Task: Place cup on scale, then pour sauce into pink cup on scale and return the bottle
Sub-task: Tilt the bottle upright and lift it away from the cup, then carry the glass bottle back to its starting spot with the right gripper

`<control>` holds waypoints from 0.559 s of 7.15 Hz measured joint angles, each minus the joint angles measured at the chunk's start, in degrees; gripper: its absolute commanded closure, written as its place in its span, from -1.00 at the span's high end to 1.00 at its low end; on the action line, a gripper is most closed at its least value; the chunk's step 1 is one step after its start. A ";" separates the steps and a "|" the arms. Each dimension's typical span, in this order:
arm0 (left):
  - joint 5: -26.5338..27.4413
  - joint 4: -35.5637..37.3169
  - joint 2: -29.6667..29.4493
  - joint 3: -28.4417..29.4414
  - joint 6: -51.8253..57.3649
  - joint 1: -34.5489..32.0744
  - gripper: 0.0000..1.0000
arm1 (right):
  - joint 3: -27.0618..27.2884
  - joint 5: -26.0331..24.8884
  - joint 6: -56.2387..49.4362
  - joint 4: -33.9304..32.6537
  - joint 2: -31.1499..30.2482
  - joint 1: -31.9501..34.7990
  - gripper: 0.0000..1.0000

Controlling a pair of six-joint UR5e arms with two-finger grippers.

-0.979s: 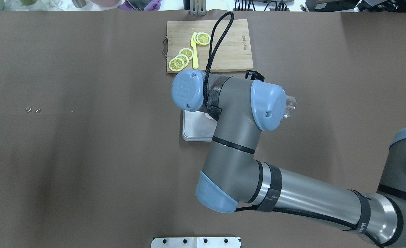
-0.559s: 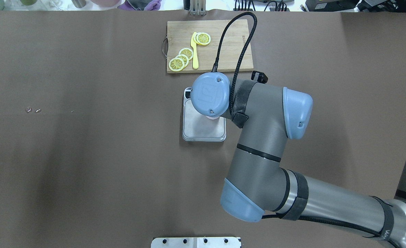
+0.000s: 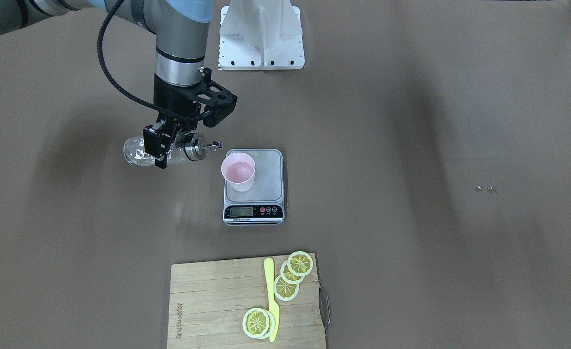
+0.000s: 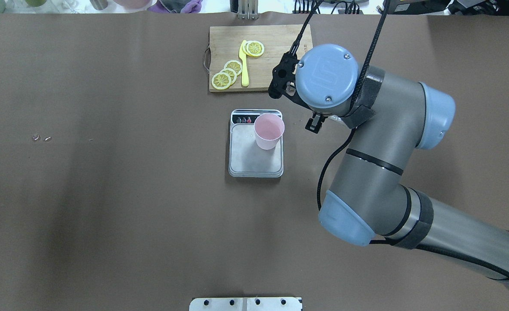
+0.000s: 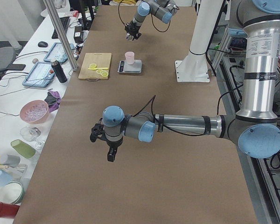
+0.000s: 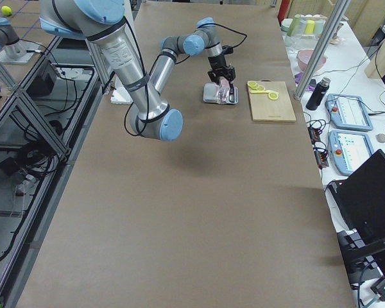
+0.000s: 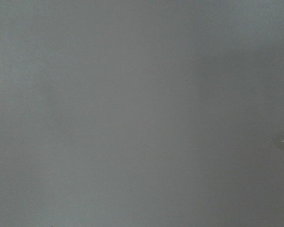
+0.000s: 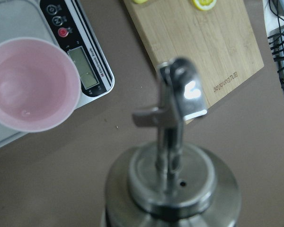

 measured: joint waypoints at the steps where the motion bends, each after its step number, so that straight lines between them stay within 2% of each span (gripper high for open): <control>1: -0.09 -0.05 0.04 -0.13 -0.04 -0.02 0.97 | 0.08 2.12 0.01 3.30 -0.45 2.14 -0.39; 4: -0.77 0.13 0.08 -0.46 -0.30 0.01 0.98 | 0.25 9.81 0.98 16.42 -5.71 9.34 -0.39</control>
